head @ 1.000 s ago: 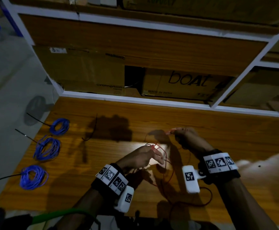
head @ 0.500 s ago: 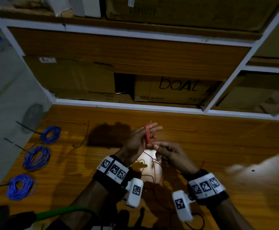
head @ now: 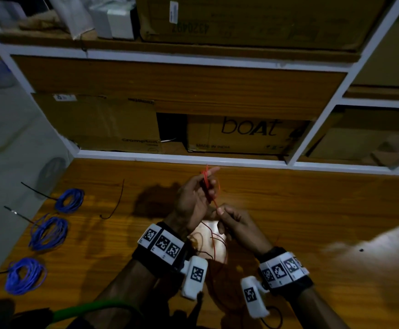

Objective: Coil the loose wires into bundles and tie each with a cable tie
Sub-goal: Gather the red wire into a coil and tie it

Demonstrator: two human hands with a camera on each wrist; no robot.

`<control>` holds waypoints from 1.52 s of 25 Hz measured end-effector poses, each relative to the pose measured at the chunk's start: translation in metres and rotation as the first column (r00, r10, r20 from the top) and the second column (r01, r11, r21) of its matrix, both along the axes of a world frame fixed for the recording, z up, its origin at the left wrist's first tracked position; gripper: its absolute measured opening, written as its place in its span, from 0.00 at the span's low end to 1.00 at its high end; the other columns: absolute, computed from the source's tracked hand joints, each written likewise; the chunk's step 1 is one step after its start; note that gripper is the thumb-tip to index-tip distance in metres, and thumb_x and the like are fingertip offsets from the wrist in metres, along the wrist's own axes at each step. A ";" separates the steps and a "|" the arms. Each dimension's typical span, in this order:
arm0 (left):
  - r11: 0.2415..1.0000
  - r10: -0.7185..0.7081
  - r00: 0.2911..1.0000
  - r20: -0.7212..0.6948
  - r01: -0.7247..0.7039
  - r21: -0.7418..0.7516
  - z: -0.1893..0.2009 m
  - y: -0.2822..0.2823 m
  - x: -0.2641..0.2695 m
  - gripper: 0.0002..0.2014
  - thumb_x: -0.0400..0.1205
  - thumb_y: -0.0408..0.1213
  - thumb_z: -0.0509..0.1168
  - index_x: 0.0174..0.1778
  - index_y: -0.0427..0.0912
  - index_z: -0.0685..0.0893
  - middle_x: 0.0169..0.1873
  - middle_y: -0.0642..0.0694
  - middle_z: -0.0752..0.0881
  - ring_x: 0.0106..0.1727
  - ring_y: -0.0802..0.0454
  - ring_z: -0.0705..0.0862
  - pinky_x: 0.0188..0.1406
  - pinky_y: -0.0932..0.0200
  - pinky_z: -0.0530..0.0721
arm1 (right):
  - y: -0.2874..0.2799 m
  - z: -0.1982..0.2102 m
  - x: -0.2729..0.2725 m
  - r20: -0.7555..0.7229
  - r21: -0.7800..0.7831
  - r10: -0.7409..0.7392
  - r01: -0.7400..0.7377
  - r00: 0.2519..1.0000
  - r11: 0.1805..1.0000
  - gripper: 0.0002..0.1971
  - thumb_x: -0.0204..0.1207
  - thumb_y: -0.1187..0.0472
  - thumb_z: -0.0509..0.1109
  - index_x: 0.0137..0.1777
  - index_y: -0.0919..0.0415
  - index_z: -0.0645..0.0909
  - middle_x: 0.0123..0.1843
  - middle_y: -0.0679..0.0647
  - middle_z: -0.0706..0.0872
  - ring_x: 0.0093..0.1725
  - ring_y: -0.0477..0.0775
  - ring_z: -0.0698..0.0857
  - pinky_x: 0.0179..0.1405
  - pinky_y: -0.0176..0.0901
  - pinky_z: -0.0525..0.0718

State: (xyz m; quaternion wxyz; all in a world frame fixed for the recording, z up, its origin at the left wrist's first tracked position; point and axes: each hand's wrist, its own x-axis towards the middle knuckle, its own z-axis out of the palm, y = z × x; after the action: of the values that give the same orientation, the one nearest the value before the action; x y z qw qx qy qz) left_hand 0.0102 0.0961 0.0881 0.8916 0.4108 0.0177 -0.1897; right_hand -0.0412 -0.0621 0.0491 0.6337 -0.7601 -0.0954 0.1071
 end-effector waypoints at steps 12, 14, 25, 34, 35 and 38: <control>0.939 -0.333 0.936 0.111 0.318 0.134 0.011 0.023 -0.006 0.24 0.90 0.46 0.48 0.65 0.37 0.85 0.29 0.52 0.69 0.27 0.54 0.61 0.33 0.57 0.61 | -0.058 -0.047 0.010 -0.522 -0.018 0.142 -0.177 0.841 0.984 0.18 0.89 0.51 0.61 0.37 0.57 0.76 0.25 0.50 0.66 0.17 0.45 0.61 0.16 0.35 0.59; 0.882 -0.440 0.893 0.091 0.411 0.230 0.006 0.025 -0.014 0.26 0.91 0.45 0.45 0.68 0.33 0.83 0.33 0.47 0.76 0.27 0.54 0.64 0.32 0.62 0.68 | -0.068 -0.040 0.016 -0.606 -0.040 0.037 -0.076 0.795 0.996 0.12 0.89 0.62 0.60 0.45 0.62 0.80 0.23 0.48 0.71 0.16 0.42 0.65 0.14 0.33 0.62; 0.774 -0.409 0.911 0.052 0.316 0.549 -0.020 0.010 -0.037 0.24 0.93 0.40 0.45 0.71 0.28 0.78 0.54 0.32 0.90 0.23 0.56 0.67 0.26 0.61 0.64 | -0.039 0.048 0.022 -0.406 0.134 -0.153 0.224 0.901 0.965 0.13 0.89 0.60 0.58 0.60 0.61 0.84 0.32 0.47 0.77 0.25 0.47 0.64 0.21 0.39 0.57; 0.989 -0.046 0.997 -0.066 0.054 0.137 -0.006 0.008 -0.027 0.22 0.92 0.42 0.49 0.71 0.33 0.80 0.52 0.37 0.90 0.43 0.50 0.88 0.37 0.59 0.87 | -0.002 0.046 -0.012 -0.176 0.121 -0.119 0.141 0.977 0.983 0.11 0.86 0.57 0.64 0.55 0.62 0.86 0.38 0.53 0.88 0.28 0.46 0.78 0.25 0.35 0.72; 0.997 -0.031 0.996 -0.081 0.037 0.069 -0.004 0.007 -0.027 0.22 0.92 0.43 0.48 0.72 0.34 0.79 0.54 0.37 0.90 0.45 0.49 0.88 0.39 0.58 0.88 | -0.001 0.041 -0.013 -0.177 0.119 -0.122 0.144 0.977 0.982 0.13 0.85 0.55 0.65 0.53 0.63 0.87 0.38 0.56 0.89 0.27 0.47 0.79 0.25 0.36 0.72; 0.995 0.083 0.990 -0.110 -0.088 -0.042 -0.004 0.004 -0.022 0.23 0.91 0.44 0.48 0.75 0.36 0.75 0.53 0.40 0.89 0.42 0.53 0.82 0.41 0.61 0.81 | 0.005 0.023 -0.019 -0.133 0.027 -0.101 0.105 0.986 0.994 0.20 0.82 0.44 0.65 0.46 0.61 0.88 0.31 0.56 0.85 0.21 0.45 0.75 0.22 0.35 0.70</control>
State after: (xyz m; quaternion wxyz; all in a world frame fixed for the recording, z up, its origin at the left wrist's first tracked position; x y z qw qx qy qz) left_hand -0.0118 0.1005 0.0840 0.9061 0.3777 0.0789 -0.1734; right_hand -0.0597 -0.0575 0.0725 0.6560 -0.7446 -0.0160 0.1223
